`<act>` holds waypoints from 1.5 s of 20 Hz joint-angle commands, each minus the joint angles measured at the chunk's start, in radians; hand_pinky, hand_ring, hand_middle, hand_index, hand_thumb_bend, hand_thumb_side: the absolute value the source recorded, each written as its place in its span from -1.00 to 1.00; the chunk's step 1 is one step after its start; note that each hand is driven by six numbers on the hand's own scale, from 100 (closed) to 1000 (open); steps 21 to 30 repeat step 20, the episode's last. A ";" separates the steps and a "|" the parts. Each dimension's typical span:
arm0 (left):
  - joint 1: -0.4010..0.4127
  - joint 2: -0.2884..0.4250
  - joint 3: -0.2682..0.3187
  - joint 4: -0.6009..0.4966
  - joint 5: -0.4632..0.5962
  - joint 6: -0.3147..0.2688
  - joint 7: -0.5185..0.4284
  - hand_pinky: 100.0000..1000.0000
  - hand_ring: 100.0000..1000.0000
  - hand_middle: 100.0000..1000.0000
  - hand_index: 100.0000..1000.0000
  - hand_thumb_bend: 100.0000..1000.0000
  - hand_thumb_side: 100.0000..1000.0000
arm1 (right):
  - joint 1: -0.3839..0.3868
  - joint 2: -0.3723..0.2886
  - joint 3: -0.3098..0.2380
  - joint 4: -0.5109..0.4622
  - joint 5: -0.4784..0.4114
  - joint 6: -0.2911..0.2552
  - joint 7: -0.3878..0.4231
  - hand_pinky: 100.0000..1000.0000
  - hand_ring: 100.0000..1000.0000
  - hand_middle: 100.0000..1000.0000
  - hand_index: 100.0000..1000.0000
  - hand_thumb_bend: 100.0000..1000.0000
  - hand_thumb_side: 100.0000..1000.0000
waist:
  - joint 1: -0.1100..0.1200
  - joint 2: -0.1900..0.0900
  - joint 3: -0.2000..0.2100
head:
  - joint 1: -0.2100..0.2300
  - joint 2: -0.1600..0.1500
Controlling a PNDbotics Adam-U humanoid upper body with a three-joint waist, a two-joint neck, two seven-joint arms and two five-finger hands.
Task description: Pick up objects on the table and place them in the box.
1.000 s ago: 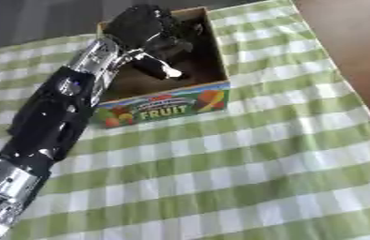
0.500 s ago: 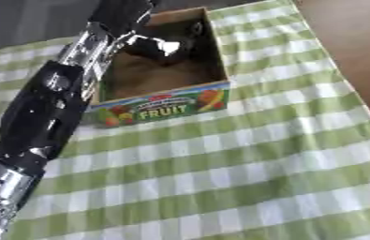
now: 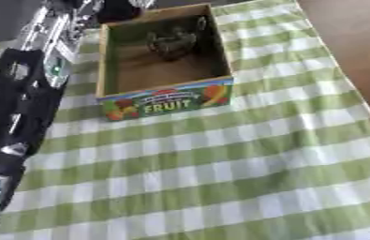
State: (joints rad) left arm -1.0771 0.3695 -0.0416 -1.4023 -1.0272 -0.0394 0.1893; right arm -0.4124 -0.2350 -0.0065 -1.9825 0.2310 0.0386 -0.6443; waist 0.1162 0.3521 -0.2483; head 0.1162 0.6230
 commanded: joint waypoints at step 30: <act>0.531 0.132 0.142 -0.598 0.919 0.089 0.237 -0.04 0.31 0.72 0.72 -1.00 0.66 | 0.005 -0.021 -0.050 -0.018 0.037 -0.001 -0.062 0.56 0.25 0.26 0.53 -1.00 0.19 | -0.081 -0.038 0.114 | -0.076 0.011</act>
